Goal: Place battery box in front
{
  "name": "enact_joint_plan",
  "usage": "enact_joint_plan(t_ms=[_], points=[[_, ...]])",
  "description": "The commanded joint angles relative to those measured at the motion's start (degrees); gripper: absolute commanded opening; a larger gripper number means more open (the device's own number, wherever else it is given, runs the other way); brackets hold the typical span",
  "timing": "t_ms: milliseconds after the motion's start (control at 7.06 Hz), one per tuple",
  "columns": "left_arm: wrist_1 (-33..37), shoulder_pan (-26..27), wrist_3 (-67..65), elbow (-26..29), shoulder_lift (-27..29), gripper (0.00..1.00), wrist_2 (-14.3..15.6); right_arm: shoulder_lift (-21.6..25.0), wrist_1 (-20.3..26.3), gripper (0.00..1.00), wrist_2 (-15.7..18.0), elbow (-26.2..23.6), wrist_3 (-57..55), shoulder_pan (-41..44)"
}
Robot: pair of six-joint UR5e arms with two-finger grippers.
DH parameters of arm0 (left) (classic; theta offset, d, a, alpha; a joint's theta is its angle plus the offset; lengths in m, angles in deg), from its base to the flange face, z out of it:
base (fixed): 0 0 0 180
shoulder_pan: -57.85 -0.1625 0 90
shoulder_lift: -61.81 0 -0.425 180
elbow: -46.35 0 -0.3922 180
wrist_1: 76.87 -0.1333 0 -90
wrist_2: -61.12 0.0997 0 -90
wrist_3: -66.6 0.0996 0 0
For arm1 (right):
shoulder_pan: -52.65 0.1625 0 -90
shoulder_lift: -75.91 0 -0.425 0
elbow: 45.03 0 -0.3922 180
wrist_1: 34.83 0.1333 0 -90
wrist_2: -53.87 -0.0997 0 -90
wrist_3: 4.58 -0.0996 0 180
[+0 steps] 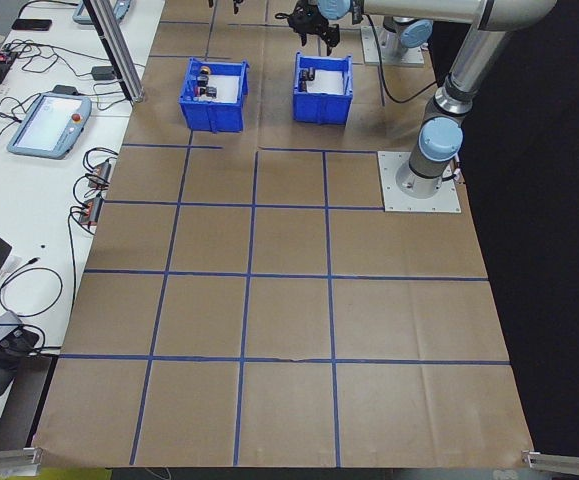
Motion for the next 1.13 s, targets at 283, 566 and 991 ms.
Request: enact_joint_plan(t_ms=[283,566,991], points=[[-23.7,8.8,-24.0,-17.2,-4.7,0.98,4.0,-9.7,1.1,1.00,0.5,10.0,2.5,9.6],[-26.1,10.1,-25.4,-20.6,-4.2,0.98,4.5,-11.0,1.3,1.00,0.9,9.3,4.5,12.4],[-28.4,10.4,-25.8,-23.0,-3.9,0.98,4.3,-10.2,1.8,0.99,1.1,1.9,4.5,14.3]])
